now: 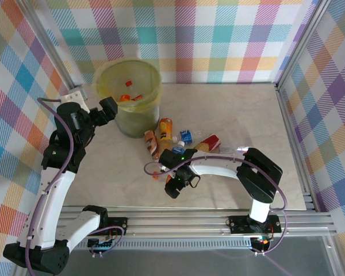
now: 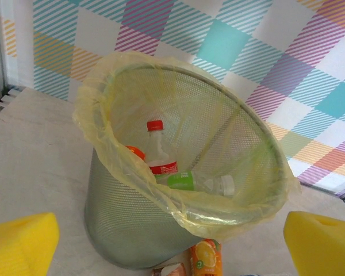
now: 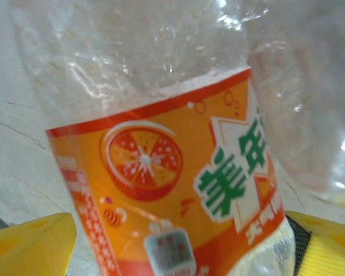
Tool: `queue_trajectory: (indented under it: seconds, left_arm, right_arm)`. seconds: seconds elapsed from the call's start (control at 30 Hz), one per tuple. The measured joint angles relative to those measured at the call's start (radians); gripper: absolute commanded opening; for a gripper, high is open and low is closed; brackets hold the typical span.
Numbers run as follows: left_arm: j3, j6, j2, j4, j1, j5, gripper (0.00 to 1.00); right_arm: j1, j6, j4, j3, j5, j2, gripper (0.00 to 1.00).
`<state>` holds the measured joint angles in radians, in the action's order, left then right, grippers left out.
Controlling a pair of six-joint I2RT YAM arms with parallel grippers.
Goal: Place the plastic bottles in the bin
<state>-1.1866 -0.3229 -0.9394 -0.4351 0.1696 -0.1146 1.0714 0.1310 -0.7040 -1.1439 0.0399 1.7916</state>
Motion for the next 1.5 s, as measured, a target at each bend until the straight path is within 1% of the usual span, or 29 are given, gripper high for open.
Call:
queue_trajectory:
  seconds: [0.17,0.23,0.53,0.8,0.87,1.0,1.2,1.33,1.5]
  left_arm:
    - [0.000,0.000,0.000,0.000,0.000,-0.003,1.00]
    - [0.000,0.000,0.000,0.000,0.000,-0.004,1.00]
    - [0.000,0.001,0.000,0.000,0.000,-0.011,1.00]
    - [0.000,0.000,0.000,0.000,0.000,-0.010,1.00]
    - [0.000,0.000,0.000,0.000,0.000,-0.010,1.00]
    - [0.000,0.000,0.000,0.000,0.000,-0.010,1.00]
    - [0.000,0.000,0.004,0.001,0.000,0.001,1.00]
    - [0.000,0.000,0.008,0.000,0.000,0.020,1.00]
    - [0.000,0.000,0.007,0.001,0.000,0.077,1.00]
  right_arm:
    - [0.003,-0.010,0.008,0.007,-0.003,0.027,0.89]
    - [0.003,-0.013,0.008,0.007,-0.003,0.027,0.87]
    - [0.008,-0.034,0.003,0.007,0.001,0.027,0.66]
    - [0.032,-0.039,-0.027,0.005,-0.015,0.001,0.55]
    - [0.035,-0.039,-0.040,-0.001,-0.018,-0.021,0.53]
    - [0.035,-0.039,-0.050,-0.010,-0.028,-0.082,0.52]
    - [0.035,-0.027,-0.035,-0.010,-0.024,-0.219,0.50]
    - [0.034,-0.001,0.010,-0.010,0.027,-0.306,0.50]
    - [0.006,0.037,0.131,-0.005,0.097,-0.411,0.49]
